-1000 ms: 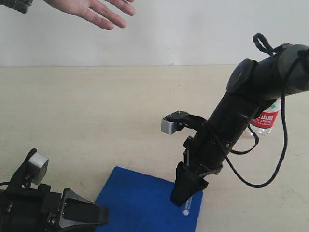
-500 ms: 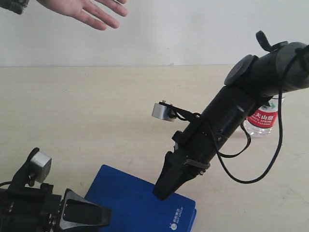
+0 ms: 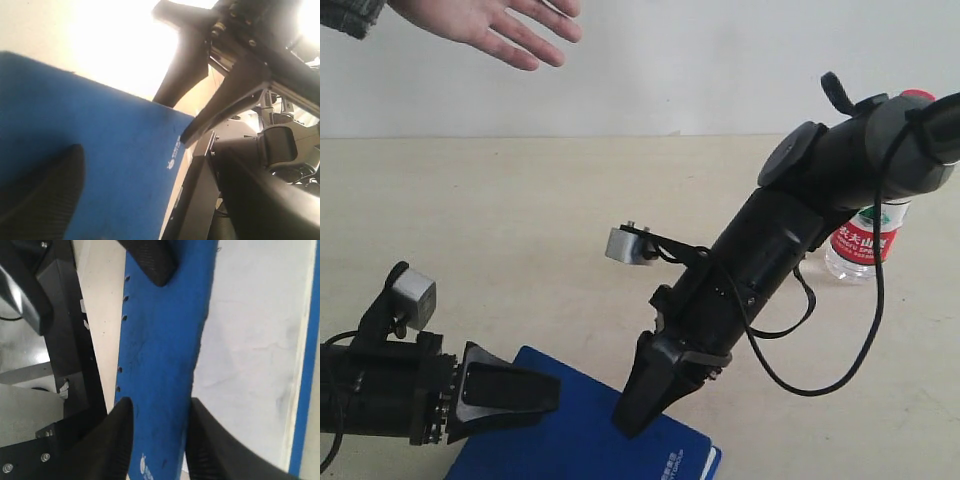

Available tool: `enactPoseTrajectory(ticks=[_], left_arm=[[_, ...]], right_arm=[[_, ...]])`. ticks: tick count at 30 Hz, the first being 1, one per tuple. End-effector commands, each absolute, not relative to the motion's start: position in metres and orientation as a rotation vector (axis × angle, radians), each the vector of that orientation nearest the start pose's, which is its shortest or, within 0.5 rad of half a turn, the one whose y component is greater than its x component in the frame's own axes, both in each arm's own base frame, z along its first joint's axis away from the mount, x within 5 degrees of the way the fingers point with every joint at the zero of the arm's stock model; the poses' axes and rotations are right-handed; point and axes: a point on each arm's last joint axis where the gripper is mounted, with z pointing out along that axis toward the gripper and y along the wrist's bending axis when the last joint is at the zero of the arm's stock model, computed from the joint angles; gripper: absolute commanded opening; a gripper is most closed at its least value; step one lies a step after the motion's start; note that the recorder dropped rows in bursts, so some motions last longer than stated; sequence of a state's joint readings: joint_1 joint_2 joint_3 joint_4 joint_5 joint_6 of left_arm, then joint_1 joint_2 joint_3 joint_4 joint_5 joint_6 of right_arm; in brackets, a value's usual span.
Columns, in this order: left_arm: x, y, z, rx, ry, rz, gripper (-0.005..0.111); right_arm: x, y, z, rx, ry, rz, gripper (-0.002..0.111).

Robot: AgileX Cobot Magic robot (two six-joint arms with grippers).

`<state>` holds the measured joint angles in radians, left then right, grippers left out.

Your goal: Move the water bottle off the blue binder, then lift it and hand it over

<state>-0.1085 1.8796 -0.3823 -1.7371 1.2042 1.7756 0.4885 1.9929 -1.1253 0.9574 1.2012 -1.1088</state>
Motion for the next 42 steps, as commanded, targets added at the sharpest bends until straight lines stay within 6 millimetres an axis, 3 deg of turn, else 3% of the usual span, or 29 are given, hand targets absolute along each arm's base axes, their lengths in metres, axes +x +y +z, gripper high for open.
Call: enactPoseTrajectory(ticks=[1, 9, 13, 14, 22, 24, 28, 30, 33, 38, 42], left_arm=[[0.194, -0.107, 0.106, 0.328, 2.316, -1.621, 0.071], [0.194, -0.107, 0.107, 0.330, 2.306, -1.631, 0.071], [0.194, -0.107, 0.107, 0.334, 2.304, -1.630, 0.071], [0.194, -0.107, 0.107, 0.343, 2.300, -1.626, 0.071], [0.218, -0.109, 0.116, 0.365, 2.242, -1.604, 0.071], [0.228, -0.110, 0.121, 0.352, 2.228, -1.607, 0.071], [0.238, -0.107, 0.115, 0.298, 2.320, -1.493, 0.071], [0.240, -0.105, 0.110, 0.247, 2.386, -1.428, 0.071], [0.241, -0.102, 0.105, 0.177, 2.451, -1.372, 0.071], [0.244, -0.102, 0.104, 0.108, 2.495, -1.350, 0.071], [0.249, -0.108, 0.098, 0.099, 2.575, -1.217, 0.071]], right_arm=[[0.253, 0.229, 0.151, -1.514, 2.499, 1.429, 0.030], [0.248, 0.242, 0.148, -1.599, 2.415, 1.347, 0.026], [0.255, 0.243, 0.144, -1.541, 2.429, 1.257, 0.002], [0.256, 0.243, 0.144, -1.525, 2.434, 1.236, 0.000], [0.283, 0.240, 0.134, -1.296, 2.477, 0.881, 0.000], [0.292, 0.232, 0.130, -1.219, 2.527, 0.747, 0.000], [0.321, 0.183, 0.126, -0.947, 2.687, 0.629, 0.000], [0.332, 0.154, 0.126, -0.821, 2.750, 0.650, 0.000], [0.331, 0.127, 0.126, -0.835, 2.838, 0.701, 0.000], [0.320, 0.127, 0.129, -0.990, 2.849, 0.842, 0.000], [0.318, 0.131, 0.131, -0.989, 2.831, 0.916, 0.000]])
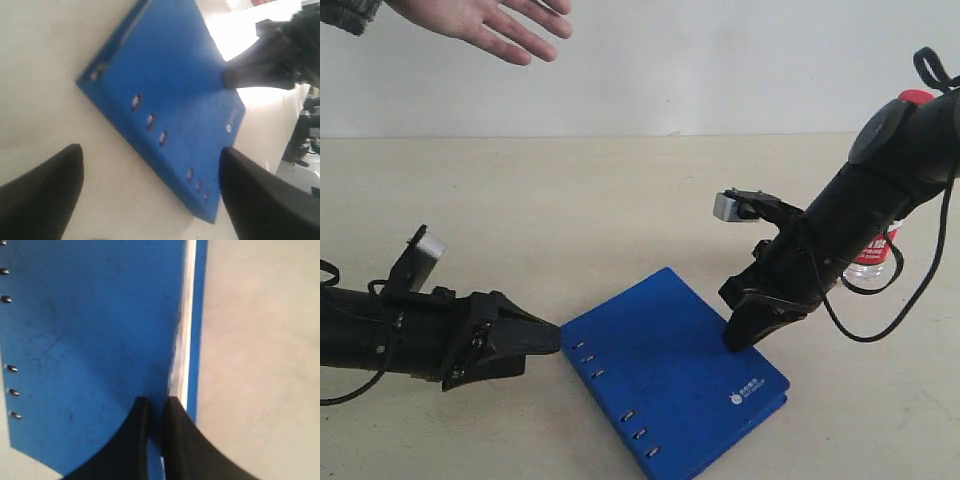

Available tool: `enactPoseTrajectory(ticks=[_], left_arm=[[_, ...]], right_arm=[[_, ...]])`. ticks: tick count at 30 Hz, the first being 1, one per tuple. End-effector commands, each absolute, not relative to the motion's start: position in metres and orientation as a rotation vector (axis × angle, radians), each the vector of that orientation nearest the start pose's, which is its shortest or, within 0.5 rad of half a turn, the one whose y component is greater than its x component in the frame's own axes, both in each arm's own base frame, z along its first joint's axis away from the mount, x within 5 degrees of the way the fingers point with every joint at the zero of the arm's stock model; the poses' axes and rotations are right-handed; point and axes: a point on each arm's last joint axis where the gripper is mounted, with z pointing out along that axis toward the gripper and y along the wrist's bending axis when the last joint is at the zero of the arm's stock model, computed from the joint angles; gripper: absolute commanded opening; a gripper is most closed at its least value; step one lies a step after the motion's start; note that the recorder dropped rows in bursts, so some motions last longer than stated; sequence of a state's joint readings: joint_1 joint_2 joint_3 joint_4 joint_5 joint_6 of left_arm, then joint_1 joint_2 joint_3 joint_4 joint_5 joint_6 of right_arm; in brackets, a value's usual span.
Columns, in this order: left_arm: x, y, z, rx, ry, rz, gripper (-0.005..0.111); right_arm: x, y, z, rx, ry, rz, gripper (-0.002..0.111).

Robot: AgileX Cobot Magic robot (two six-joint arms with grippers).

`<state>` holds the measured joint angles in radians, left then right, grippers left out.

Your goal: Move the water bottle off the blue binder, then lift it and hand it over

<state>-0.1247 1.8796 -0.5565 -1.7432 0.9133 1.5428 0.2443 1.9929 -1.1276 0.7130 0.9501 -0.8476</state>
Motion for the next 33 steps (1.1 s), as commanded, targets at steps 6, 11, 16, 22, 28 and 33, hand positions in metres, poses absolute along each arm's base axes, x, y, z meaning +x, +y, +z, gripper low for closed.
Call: enactPoseTrajectory(ticks=[6, 11, 16, 22, 28, 33], left_arm=[[0.253, -0.126, 0.091, 0.164, 2.603, -1.226, 0.071], [0.258, -0.128, 0.087, 0.156, 2.606, -1.244, 0.071], [0.256, -0.131, 0.088, 0.169, 2.585, -1.308, 0.071], [0.255, -0.135, 0.095, 0.250, 2.508, -1.405, 0.071], [0.253, -0.138, 0.100, 0.285, 2.460, -1.479, 0.071], [0.253, -0.138, 0.100, 0.286, 2.458, -1.483, 0.071]], right_arm=[[0.310, 0.147, 0.148, -1.131, 2.579, 1.305, 0.000], [0.308, 0.150, 0.152, -1.146, 2.525, 1.380, 0.000], [0.311, 0.150, 0.150, -1.084, 2.566, 1.339, 0.000], [0.315, 0.150, 0.149, -1.020, 2.571, 1.299, 0.014], [0.318, 0.153, 0.152, -0.948, 2.548, 1.340, 0.041], [0.318, 0.153, 0.152, -0.919, 2.557, 1.348, 0.038]])
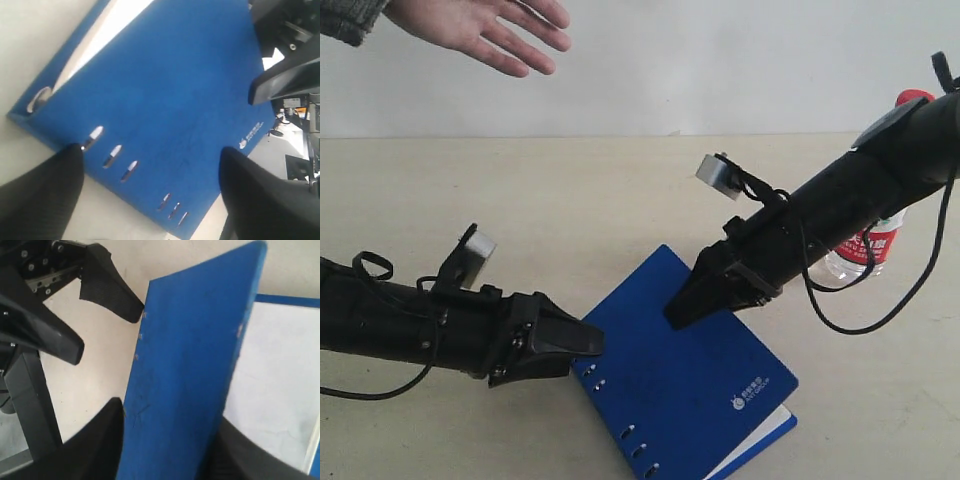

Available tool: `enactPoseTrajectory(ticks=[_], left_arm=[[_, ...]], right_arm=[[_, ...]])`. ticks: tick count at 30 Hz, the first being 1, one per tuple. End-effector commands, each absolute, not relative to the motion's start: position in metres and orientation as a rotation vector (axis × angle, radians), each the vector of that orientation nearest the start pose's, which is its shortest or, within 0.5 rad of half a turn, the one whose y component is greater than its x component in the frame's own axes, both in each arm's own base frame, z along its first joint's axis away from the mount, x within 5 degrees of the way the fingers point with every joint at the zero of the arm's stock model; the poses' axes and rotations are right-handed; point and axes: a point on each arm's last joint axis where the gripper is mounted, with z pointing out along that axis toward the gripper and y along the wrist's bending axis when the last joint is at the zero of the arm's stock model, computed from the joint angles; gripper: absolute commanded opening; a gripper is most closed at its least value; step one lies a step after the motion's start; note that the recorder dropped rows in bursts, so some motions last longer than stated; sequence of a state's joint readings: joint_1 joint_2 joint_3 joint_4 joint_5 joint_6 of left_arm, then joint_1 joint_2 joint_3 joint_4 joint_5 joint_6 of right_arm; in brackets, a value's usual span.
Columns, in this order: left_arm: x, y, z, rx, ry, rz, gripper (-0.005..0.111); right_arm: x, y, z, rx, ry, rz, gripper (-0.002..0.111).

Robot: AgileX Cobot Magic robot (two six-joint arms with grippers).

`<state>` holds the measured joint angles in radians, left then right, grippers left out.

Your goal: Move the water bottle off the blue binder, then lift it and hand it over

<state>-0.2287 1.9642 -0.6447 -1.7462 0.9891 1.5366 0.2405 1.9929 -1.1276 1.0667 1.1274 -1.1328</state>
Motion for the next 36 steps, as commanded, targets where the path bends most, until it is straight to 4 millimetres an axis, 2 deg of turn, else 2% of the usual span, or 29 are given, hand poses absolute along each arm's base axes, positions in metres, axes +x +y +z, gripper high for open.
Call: enactPoseTrajectory(ticks=[1, 6, 9, 11, 12, 15, 19, 21, 24, 27, 32, 36], left_arm=[[0.253, -0.139, 0.101, 0.288, 2.452, -1.494, 0.071], [0.251, -0.141, 0.106, 0.358, 2.380, -1.559, 0.071], [0.251, -0.142, 0.107, 0.375, 2.369, -1.558, 0.071], [0.252, -0.141, 0.106, 0.370, 2.374, -1.549, 0.071], [0.252, -0.140, 0.106, 0.368, 2.373, -1.548, 0.071], [0.254, -0.136, 0.106, 0.352, 2.368, -1.538, 0.071], [0.263, -0.118, 0.102, 0.266, 2.393, -1.447, 0.071], [0.269, -0.106, 0.101, 0.200, 2.400, -1.410, 0.071], [0.273, -0.092, 0.101, 0.141, 2.389, -1.387, 0.071], [0.274, -0.092, 0.101, 0.151, 2.384, -1.380, 0.071], [0.269, -0.100, 0.105, 0.303, 2.268, -1.477, 0.071], [0.267, -0.103, 0.097, 0.345, 2.216, -1.557, 0.071]], right_arm=[[0.319, 0.154, 0.152, -0.909, 2.558, 1.356, 0.037], [0.319, 0.167, 0.138, -0.870, 2.608, 1.302, 0.030], [0.317, 0.176, 0.126, -0.877, 2.637, 1.274, 0.017], [0.315, 0.181, 0.123, -0.891, 2.644, 1.269, 0.002], [0.315, 0.181, 0.123, -0.895, 2.642, 1.266, 0.000], [0.317, 0.180, 0.124, -0.865, 2.638, 1.267, 0.000], [0.326, 0.165, 0.123, -0.776, 2.638, 1.245, 0.000], [0.331, 0.155, 0.127, -0.710, 2.612, 1.318, 0.000], [0.333, 0.138, 0.143, -0.703, 2.456, 1.572, 0.000], [0.341, 0.124, 0.148, -0.592, 2.427, 1.576, 0.000], [0.341, 0.122, 0.151, -0.602, 2.417, 1.563, 0.000], [0.341, 0.122, 0.151, -0.603, 2.417, 1.562, 0.000]])
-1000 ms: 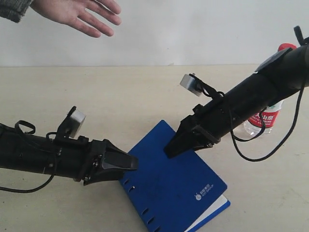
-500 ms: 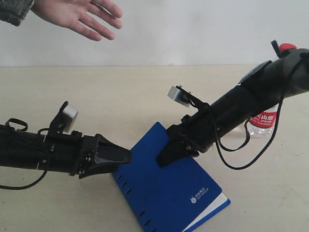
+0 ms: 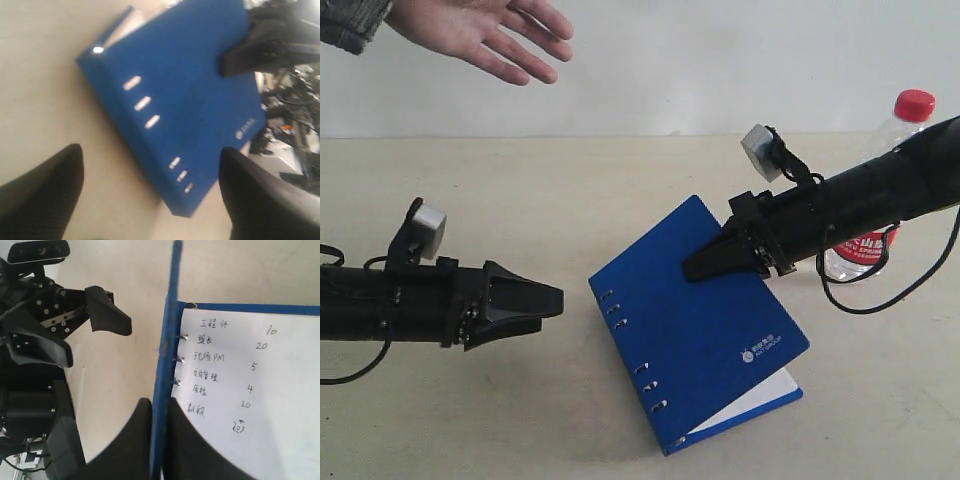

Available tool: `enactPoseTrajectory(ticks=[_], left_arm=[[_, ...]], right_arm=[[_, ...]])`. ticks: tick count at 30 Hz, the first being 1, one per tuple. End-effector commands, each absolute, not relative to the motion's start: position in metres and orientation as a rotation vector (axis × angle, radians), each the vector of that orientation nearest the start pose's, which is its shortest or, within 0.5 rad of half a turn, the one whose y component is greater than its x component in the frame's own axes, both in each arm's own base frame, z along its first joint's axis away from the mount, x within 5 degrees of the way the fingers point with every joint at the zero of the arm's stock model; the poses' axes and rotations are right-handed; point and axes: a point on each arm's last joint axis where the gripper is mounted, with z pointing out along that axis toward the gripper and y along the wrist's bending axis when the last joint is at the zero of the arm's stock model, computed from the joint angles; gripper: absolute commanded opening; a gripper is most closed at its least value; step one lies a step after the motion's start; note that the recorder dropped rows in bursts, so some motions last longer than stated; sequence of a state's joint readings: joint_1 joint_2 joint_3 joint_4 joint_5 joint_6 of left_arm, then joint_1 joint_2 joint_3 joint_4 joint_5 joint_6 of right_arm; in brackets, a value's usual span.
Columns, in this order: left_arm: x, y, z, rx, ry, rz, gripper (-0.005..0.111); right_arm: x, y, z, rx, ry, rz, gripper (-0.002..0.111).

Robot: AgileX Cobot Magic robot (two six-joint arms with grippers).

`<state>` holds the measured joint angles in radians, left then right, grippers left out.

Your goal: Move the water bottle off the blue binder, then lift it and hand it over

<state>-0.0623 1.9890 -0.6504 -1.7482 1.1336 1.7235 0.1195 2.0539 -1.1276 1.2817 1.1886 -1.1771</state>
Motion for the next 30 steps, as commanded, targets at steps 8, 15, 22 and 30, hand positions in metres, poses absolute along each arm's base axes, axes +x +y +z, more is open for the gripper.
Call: enactPoseTrajectory(ticks=[8, 15, 22, 30], left_arm=[[0.283, -0.105, 0.066, 0.290, 2.264, -1.600, 0.071], [0.298, -0.106, 0.058, 0.263, 2.267, -1.610, 0.071], [0.301, -0.106, 0.059, 0.257, 2.265, -1.613, 0.071], [0.306, -0.106, 0.066, 0.149, 2.294, -1.658, 0.071]], right_arm=[[0.340, 0.129, 0.152, -0.604, 2.410, 1.581, 0.000], [0.340, 0.149, 0.160, -0.566, 2.324, 1.648, 0.000], [0.331, 0.166, 0.171, -0.629, 2.296, 1.666, 0.000], [0.309, 0.196, 0.179, -0.834, 2.287, 1.668, 0.000]])
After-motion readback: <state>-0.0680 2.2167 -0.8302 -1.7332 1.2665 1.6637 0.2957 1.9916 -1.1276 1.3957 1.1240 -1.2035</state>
